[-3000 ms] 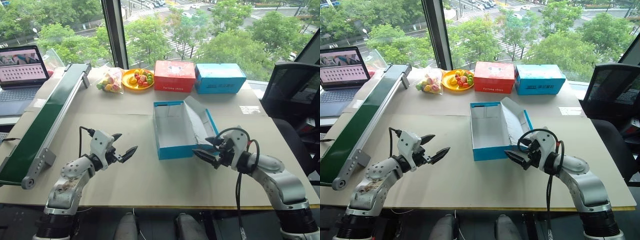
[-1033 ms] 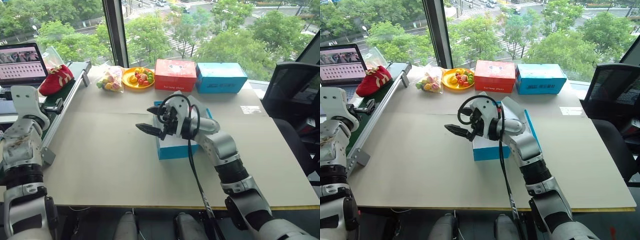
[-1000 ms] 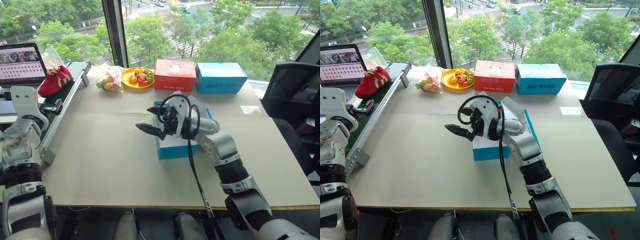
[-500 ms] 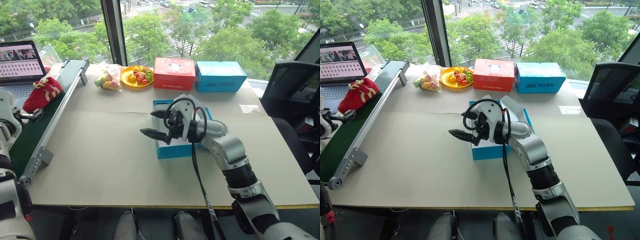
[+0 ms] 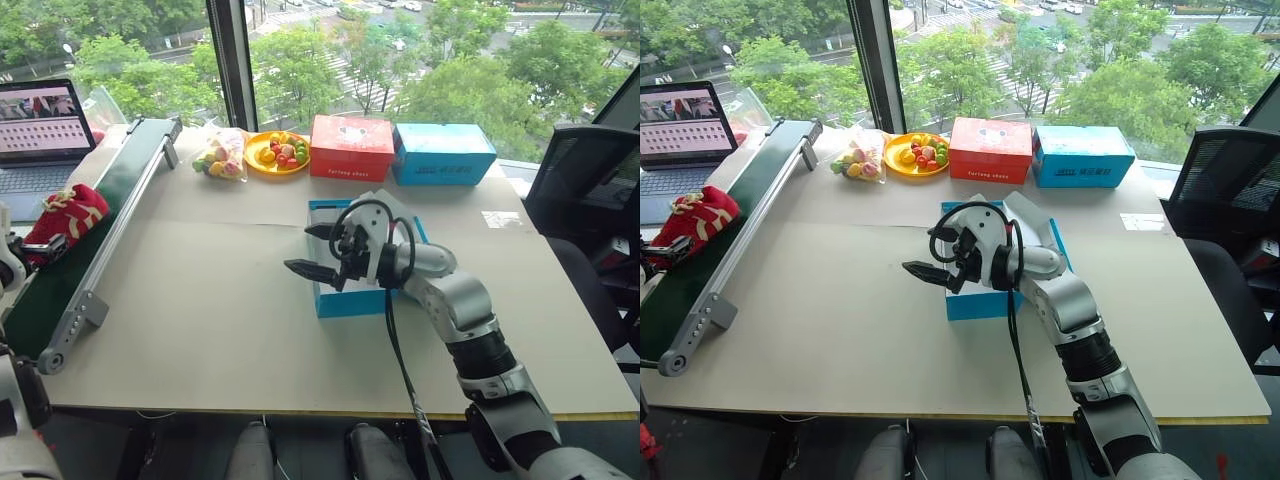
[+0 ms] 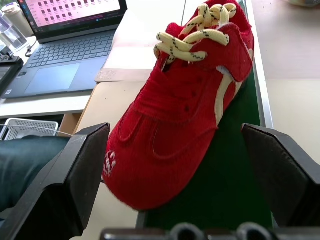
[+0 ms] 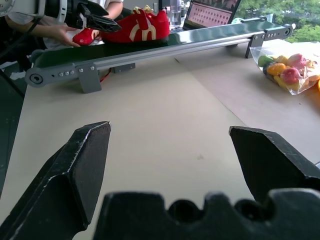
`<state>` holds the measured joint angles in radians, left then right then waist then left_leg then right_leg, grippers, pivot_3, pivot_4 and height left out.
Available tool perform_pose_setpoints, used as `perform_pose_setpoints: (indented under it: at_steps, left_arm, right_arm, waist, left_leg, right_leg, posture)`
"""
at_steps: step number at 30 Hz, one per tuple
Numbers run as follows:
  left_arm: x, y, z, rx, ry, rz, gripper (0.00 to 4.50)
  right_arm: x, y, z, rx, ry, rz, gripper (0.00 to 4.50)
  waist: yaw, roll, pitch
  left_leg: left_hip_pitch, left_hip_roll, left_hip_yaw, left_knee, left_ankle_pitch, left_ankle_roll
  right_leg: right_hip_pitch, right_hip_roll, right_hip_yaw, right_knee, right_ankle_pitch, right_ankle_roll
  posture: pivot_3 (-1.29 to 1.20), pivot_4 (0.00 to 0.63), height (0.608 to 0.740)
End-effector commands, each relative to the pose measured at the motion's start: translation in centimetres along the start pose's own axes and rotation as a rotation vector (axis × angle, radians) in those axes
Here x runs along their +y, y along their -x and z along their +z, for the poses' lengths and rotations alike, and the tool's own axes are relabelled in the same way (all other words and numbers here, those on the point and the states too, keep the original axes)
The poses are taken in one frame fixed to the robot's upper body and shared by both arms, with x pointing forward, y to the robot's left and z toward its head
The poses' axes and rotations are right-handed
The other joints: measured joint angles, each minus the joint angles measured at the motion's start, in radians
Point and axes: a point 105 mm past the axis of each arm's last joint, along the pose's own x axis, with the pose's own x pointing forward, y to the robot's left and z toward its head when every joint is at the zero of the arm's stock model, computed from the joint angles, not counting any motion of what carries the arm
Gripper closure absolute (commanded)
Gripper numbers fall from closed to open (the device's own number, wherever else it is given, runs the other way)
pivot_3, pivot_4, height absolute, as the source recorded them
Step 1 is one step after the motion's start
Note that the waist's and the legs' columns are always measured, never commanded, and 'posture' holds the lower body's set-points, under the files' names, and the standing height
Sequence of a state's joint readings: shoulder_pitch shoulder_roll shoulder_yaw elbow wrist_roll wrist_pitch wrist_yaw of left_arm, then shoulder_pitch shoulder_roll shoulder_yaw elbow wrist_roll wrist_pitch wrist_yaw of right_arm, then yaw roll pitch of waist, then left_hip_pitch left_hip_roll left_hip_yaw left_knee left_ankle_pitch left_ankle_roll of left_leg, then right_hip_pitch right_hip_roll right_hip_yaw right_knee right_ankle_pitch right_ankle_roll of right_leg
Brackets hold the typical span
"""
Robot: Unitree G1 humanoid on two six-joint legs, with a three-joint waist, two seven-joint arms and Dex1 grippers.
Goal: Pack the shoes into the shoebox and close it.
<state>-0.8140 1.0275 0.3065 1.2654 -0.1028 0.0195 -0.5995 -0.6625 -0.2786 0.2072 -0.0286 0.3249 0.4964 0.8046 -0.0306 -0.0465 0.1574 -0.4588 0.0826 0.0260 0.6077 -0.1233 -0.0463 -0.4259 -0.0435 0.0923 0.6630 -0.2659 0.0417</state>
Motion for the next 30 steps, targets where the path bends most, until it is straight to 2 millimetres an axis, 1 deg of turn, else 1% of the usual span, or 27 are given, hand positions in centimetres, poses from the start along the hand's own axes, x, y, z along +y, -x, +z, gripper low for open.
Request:
perform_pose_setpoints:
  at_steps: [1,3,5,7,8,11,13,14,15,16,17,19,21,23,24,26,28,30]
  left_arm:
    - [1.7,1.0,0.5,-0.020,-0.041,0.041,0.00]
    - [2.0,1.2,-0.4,0.011,-0.042,0.047,0.00]
    - [2.0,1.5,-1.8,0.063,-0.025,0.031,0.00]
    - [1.9,1.6,-2.8,0.094,-0.002,0.019,0.00]
    - [1.7,1.7,-3.3,0.108,0.003,0.011,0.52]
    - [0.5,1.5,-4.4,0.122,0.028,-0.050,1.43]
    - [-0.5,1.2,-4.3,0.105,0.030,-0.098,2.20]
    - [-1.0,1.0,-4.1,0.093,0.034,-0.118,2.45]
    - [-1.4,0.8,-3.8,0.082,0.030,-0.137,2.84]
    - [-1.8,0.6,-3.4,0.070,0.028,-0.153,3.10]
    - [-2.4,0.4,-2.9,0.047,0.030,-0.176,3.39]
    - [-3.6,-0.1,-1.3,-0.007,0.022,-0.229,3.80]
    - [-5.3,-0.3,0.7,-0.069,0.025,-0.304,3.80]
    - [-7.8,-0.2,3.3,-0.145,0.031,-0.400,3.80]
    - [-9.8,0.1,5.4,-0.205,0.043,-0.468,3.80]
    - [-13.2,1.4,8.6,-0.299,0.069,-0.574,3.80]
    - [-15.8,2.7,10.6,-0.353,0.101,-0.636,3.80]
    - [-19.1,4.0,12.0,-0.385,0.126,-0.719,3.80]
  right_arm:
    - [-0.2,0.0,1.6,-0.047,0.055,-0.005,0.03]
    - [-0.1,-0.2,1.4,-0.035,0.063,0.000,0.03]
    - [-0.1,-0.2,1.1,-0.022,0.071,0.002,0.03]
    - [-0.2,-0.1,1.1,-0.018,0.074,-0.001,0.03]
    - [-0.3,-0.1,1.1,-0.017,0.076,-0.005,0.00]
    - [-0.6,0.1,1.0,-0.005,0.082,-0.018,0.00]
    - [-0.7,0.2,0.9,0.001,0.085,-0.021,0.00]
    - [-0.7,0.2,0.9,0.003,0.086,-0.021,0.00]
    - [-0.7,0.3,0.9,0.004,0.087,-0.022,0.00]
    - [-0.7,0.3,0.9,0.004,0.088,-0.023,0.00]
    - [-0.8,0.3,0.9,0.005,0.088,-0.024,0.00]
    - [-0.9,0.4,0.9,0.007,0.092,-0.027,0.00]
    - [-1.0,0.4,1.0,0.006,0.094,-0.032,0.00]
    - [-1.2,0.5,1.1,0.005,0.097,-0.040,0.00]
    - [-1.4,0.6,1.2,0.005,0.100,-0.047,0.00]
    - [-1.9,0.8,1.2,0.012,0.105,-0.068,0.00]
    - [-2.4,1.1,1.1,0.022,0.107,-0.091,0.00]
    - [-3.3,1.5,2.7,-0.083,-0.016,-0.141,0.00]
  waist:
    - [0.000,0.000,0.000]
    - [-0.001,0.000,0.000]
    - [-0.001,0.000,0.000]
    - [0.000,0.000,0.000]
    - [0.001,0.000,0.000]
    - [0.004,0.000,0.000]
    - [0.006,0.000,0.000]
    - [0.009,0.001,0.000]
    - [0.013,0.001,0.000]
    - [0.016,0.001,0.000]
    - [0.021,0.001,0.000]
    - [0.030,0.001,0.000]
    - [0.046,0.001,0.000]
    - [0.055,0.000,0.000]
    - [0.059,0.000,0.000]
    - [0.064,-0.001,0.000]
    - [0.059,-0.004,-0.001]
    - [0.042,-0.004,-0.001]
  left_leg:
    - [0.000,0.000,0.000,0.000,0.000,0.000]
    - [0.000,0.000,0.000,0.000,0.000,0.000]
    - [0.000,0.000,0.000,0.000,0.000,0.000]
    - [0.000,0.000,0.000,0.000,0.000,0.000]
    - [0.000,0.000,0.000,0.000,0.000,0.000]
    - [0.001,0.000,0.000,0.000,0.000,0.000]
    - [0.001,0.001,0.000,0.000,0.000,0.000]
    - [0.001,0.000,0.000,0.000,0.000,0.000]
    - [0.001,0.000,0.000,0.000,0.000,0.000]
    - [0.001,0.001,0.000,0.000,0.000,0.000]
    - [0.002,0.001,0.000,0.000,0.000,0.000]
    - [0.001,0.001,0.000,0.000,0.000,-0.001]
    - [0.001,0.001,0.000,0.000,0.000,-0.001]
    - [0.000,0.002,0.000,0.001,0.001,-0.001]
    - [0.000,0.002,0.000,0.001,0.001,-0.002]
    - [-0.001,0.002,0.000,0.001,0.001,-0.002]
    - [-0.003,0.003,0.000,0.002,0.001,-0.002]
    - [-0.003,0.003,0.000,0.002,0.002,-0.002]
  right_leg:
    - [0.000,0.000,0.000,0.000,0.000,0.000]
    - [0.000,0.000,0.000,0.000,0.000,0.000]
    - [0.000,0.000,0.000,0.000,0.000,0.000]
    - [-0.001,0.000,0.000,0.000,0.000,0.000]
    - [-0.001,0.000,0.000,0.001,0.000,-0.001]
    - [0.000,0.000,-0.001,0.001,0.000,-0.001]
    - [0.000,0.000,-0.001,0.001,0.000,-0.001]
    - [0.000,0.000,0.000,0.001,0.000,-0.001]
    - [0.000,0.000,0.000,0.001,-0.001,-0.001]
    - [0.000,0.000,-0.001,0.002,-0.001,-0.002]
    - [0.000,0.000,-0.001,0.002,-0.001,-0.002]
    - [0.001,0.000,-0.002,0.002,-0.001,-0.002]
    - [0.002,-0.001,-0.003,0.001,-0.001,-0.002]
    - [0.002,-0.001,-0.005,0.001,-0.001,-0.002]
    - [0.002,-0.001,-0.005,0.001,-0.001,-0.002]
    - [0.002,-0.002,-0.006,0.001,-0.001,-0.002]
    - [0.002,-0.001,-0.007,0.001,-0.001,-0.002]
    - [0.002,-0.001,-0.006,0.001,-0.001,-0.002]
  posture:
    - [0.00,0.150,0.740]
    - [0.00,0.150,0.740]
    - [0.00,0.150,0.740]
    - [0.00,0.150,0.740]
    - [0.00,0.150,0.740]
    - [0.00,0.150,0.740]
    - [0.00,0.150,0.740]
    - [0.00,0.150,0.740]
    - [0.00,0.150,0.740]
    - [0.00,0.150,0.740]
    - [0.00,0.150,0.740]
    - [0.00,0.150,0.740]
    - [0.00,0.150,0.740]
    - [0.00,0.150,0.740]
    - [0.00,0.150,0.740]
    - [0.00,0.150,0.740]
    - [0.00,0.150,0.740]
    - [0.00,0.150,0.740]
